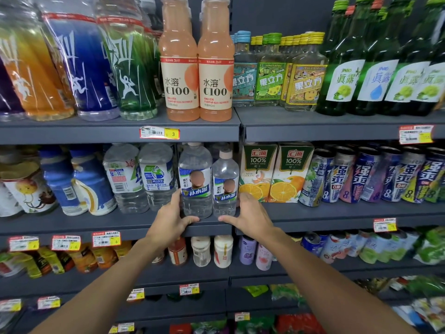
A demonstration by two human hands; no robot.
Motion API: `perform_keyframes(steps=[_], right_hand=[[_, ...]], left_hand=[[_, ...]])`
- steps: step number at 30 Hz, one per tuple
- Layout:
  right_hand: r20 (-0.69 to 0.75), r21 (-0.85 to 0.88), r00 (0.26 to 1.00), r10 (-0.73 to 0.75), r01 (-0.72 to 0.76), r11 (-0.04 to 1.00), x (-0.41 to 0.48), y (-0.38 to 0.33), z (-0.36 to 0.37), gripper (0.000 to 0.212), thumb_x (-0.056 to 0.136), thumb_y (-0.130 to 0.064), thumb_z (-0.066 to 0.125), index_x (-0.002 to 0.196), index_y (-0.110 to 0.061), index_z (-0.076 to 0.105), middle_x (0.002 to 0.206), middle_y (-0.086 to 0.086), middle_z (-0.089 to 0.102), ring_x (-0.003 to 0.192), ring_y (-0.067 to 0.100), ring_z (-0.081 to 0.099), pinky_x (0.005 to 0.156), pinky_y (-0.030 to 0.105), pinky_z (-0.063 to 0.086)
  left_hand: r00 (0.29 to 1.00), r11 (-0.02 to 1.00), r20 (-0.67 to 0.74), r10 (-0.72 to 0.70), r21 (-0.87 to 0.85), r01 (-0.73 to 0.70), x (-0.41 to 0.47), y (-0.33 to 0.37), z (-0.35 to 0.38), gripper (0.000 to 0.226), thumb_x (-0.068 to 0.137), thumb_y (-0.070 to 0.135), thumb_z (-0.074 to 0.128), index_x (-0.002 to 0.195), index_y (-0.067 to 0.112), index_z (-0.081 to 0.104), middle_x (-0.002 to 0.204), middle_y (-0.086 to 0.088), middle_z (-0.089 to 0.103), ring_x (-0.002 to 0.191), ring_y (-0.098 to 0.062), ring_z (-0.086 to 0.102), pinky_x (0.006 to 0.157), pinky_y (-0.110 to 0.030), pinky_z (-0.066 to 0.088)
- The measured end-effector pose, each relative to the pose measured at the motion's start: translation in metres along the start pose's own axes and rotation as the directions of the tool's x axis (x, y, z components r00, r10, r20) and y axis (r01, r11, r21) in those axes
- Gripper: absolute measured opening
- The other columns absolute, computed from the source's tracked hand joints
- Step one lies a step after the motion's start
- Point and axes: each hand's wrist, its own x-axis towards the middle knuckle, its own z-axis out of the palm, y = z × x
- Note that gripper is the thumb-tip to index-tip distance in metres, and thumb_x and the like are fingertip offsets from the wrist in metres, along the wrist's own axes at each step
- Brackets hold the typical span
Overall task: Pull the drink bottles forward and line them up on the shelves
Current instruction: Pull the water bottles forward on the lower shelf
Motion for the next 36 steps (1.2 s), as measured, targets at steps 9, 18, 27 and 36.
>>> perform_keyframes(steps=[9,18,27,36], right_hand=[[0.024,-0.087,0.997,-0.068,0.07,0.994,0.002,0.004,-0.003,0.074,0.074,-0.072,0.073,0.118,-0.016,0.054,0.113,0.002,0.059,0.104,0.022,0.058,0.082,0.035,0.049],[0.009,-0.298,0.981,-0.194,0.188,0.936,0.002,0.007,-0.001,0.069,0.083,-0.076,0.057,0.104,-0.01,0.055,0.099,0.005,0.06,0.089,0.025,0.059,0.071,0.033,0.041],[-0.025,-0.391,0.971,-0.236,0.208,0.897,-0.001,0.007,0.002,0.069,0.085,-0.079,0.046,0.097,-0.011,0.054,0.092,0.005,0.062,0.084,0.027,0.061,0.065,0.034,0.037],[-0.015,-0.371,0.976,-0.218,0.197,0.908,-0.003,0.008,0.003,0.065,0.087,-0.077,0.047,0.098,-0.013,0.054,0.095,0.004,0.062,0.088,0.023,0.061,0.07,0.033,0.042]], left_hand=[[1.0,0.986,-0.02,0.014,0.164,-0.011,-0.003,0.003,0.001,0.092,0.085,0.046,0.076,0.152,0.016,0.022,0.079,0.007,0.06,0.071,-0.01,0.054,0.058,-0.023,0.039],[0.993,0.935,-0.025,0.112,0.342,-0.097,-0.001,0.005,-0.008,0.077,0.08,0.055,0.076,0.129,0.008,0.042,0.09,-0.009,0.063,0.082,-0.026,0.06,0.066,-0.03,0.042],[0.993,0.958,-0.036,0.116,0.27,-0.102,0.0,-0.003,-0.006,0.087,0.078,0.059,0.076,0.143,0.016,0.035,0.095,-0.007,0.067,0.088,-0.026,0.063,0.069,-0.032,0.048],[0.992,0.957,-0.055,0.11,0.274,-0.091,-0.001,-0.008,-0.005,0.088,0.078,0.063,0.072,0.143,0.019,0.033,0.095,-0.005,0.068,0.087,-0.024,0.064,0.066,-0.029,0.045]])
